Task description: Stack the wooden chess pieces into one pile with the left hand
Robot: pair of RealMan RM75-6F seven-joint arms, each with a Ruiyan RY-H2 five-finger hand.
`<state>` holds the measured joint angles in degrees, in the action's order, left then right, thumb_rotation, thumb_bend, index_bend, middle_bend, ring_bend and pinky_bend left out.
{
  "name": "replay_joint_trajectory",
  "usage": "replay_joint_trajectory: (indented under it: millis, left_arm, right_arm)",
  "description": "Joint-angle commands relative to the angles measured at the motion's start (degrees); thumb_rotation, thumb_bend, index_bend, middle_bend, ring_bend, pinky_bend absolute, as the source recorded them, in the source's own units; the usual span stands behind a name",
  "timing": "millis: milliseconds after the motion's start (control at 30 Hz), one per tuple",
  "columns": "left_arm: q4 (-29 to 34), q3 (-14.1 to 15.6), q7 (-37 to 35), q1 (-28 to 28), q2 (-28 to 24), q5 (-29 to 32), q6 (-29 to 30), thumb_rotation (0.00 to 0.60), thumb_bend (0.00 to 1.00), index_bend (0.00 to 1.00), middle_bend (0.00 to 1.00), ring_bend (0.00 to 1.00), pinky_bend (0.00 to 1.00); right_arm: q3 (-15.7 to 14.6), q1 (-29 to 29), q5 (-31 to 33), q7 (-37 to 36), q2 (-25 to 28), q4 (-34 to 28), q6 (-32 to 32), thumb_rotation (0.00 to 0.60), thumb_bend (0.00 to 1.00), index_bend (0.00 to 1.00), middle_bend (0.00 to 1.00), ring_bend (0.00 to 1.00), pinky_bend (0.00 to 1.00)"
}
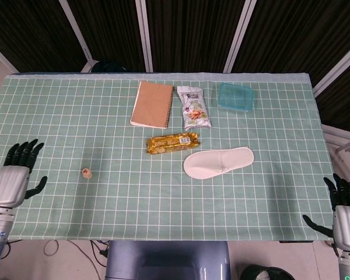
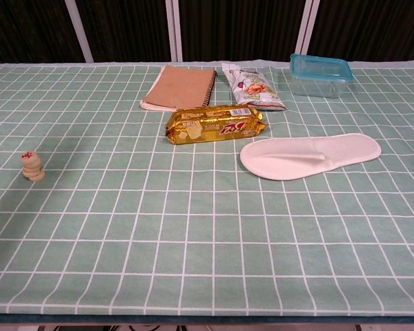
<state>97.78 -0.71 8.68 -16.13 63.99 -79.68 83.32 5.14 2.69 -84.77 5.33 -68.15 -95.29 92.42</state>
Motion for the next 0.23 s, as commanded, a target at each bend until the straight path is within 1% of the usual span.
replay_joint_trajectory:
  millis: [33,167,233]
  left_arm:
    - [-1.6,1.2,-3.6,2.7,-2.4,-2.1,2.0,0.600,0.34,0.02,0.00,0.00,0.00]
    - [-2.0,1.2,-6.7,3.7,-3.2,-3.3,2.7,0.600,0.34,0.02,0.00,0.00,0.00]
    - [-2.1,1.2,-7.1,4.2,-3.7,-3.6,3.0,0.600,0.34,0.02,0.00,0.00,0.00]
  right_arm:
    - [0.0,0.0,-0.1,0.1,-0.1,0.1,0.1,0.600,0.20,0.09,0.03,0.00,0.00]
    - [0.1,0.1,-0.2,0.1,-0.1,0.2,0.4,0.600,0.20,0.09,0.03,0.00,0.00]
    - [0.1,0.1,0.0,0.0,-0.1,0.2,0.4,0.600,0.20,0.09,0.03,0.00,0.00]
